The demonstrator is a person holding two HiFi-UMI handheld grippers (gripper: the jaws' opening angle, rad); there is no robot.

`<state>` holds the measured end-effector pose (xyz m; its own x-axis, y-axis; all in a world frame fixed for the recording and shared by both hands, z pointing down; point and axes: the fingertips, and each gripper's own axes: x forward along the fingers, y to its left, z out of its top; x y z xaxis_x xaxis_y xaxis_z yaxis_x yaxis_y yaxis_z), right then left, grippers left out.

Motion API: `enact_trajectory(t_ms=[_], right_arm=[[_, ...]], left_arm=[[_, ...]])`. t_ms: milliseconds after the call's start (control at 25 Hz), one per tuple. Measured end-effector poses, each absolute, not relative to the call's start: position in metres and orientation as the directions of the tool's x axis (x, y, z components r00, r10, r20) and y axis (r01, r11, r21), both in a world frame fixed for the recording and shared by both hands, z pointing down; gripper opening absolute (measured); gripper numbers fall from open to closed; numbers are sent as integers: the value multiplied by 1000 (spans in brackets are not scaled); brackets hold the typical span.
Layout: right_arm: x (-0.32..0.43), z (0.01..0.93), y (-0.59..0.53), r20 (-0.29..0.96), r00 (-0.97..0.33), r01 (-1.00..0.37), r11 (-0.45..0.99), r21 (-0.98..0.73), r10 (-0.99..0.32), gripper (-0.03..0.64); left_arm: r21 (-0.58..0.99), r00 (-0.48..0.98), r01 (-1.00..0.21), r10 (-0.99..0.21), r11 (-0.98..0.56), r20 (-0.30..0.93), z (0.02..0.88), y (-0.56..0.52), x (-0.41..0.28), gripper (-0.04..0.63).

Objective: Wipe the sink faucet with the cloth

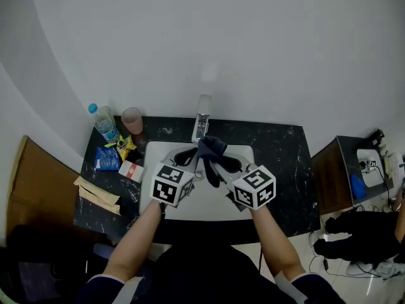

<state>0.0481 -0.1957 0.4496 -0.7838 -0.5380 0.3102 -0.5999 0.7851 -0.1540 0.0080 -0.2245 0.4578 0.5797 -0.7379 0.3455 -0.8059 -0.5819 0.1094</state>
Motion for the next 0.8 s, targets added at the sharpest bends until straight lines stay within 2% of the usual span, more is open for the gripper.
enact_trajectory(t_ms=[160, 560, 800], right_arm=[[61, 431, -186, 268, -781, -609, 783, -125, -564, 48], [76, 359, -208, 79, -728, -685, 727, -46, -681, 49], [69, 338, -220, 47, -725, -688, 725, -16, -687, 51]], left_arm=[[118, 584, -806, -746, -580, 319, 442, -215, 8, 2], [103, 591, -806, -789, -583, 166, 377, -210, 2, 2], [100, 590, -807, -800, -581, 111, 349, -215, 1, 2]])
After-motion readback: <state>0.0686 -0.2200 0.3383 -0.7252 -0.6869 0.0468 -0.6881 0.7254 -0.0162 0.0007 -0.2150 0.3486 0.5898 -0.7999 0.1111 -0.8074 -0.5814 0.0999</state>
